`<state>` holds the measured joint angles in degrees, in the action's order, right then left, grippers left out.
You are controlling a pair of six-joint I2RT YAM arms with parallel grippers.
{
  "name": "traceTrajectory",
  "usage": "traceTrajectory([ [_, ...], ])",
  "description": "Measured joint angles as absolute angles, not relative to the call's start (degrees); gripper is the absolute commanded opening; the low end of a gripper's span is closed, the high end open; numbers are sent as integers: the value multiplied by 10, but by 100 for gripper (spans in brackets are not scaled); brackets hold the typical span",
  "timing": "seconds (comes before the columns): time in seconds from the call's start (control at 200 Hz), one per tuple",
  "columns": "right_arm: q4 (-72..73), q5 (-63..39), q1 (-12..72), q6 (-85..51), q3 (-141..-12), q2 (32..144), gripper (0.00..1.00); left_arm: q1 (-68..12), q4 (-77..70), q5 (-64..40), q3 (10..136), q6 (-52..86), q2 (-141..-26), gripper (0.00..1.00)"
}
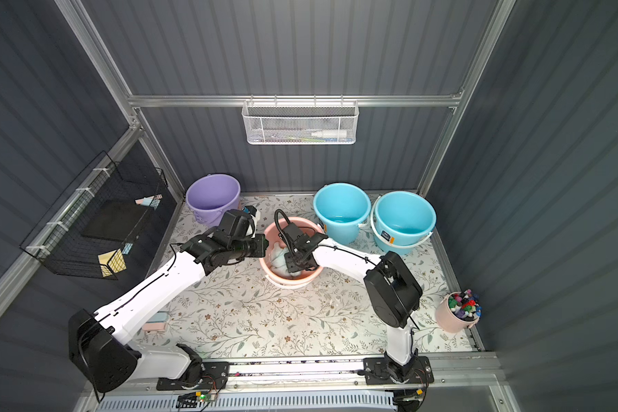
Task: Wipe the inside of the bucket with a cloth
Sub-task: Wipe the dirt from the inside of the bucket.
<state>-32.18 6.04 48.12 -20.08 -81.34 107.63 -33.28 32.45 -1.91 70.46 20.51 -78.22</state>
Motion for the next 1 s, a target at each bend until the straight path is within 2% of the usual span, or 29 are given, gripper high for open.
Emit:
traceTrajectory([
  [0.09,-323,75,483,-212,-813,1062,65,-333,318,-19,704,205,-782,0],
  [0.175,-322,86,483,-216,-810,1038,75,-333,310,-19,702,205,-782,0],
  [0.33,-304,88,484,-219,-805,1002,78,-333,302,-20,695,205,-782,0],
  [0.515,-294,70,484,-227,-806,1009,87,-333,303,-19,695,205,-782,0],
  [0.61,-304,74,486,-230,-812,1018,88,-333,302,-18,695,206,-782,0],
  [0.89,-314,103,495,-244,-803,993,84,-333,309,-22,695,205,-782,0],
  [0.955,-310,98,495,-248,-802,983,87,-333,310,-22,695,205,-782,0],
  [1.0,-306,91,495,-252,-802,979,97,-333,311,-22,695,205,-782,0],
])
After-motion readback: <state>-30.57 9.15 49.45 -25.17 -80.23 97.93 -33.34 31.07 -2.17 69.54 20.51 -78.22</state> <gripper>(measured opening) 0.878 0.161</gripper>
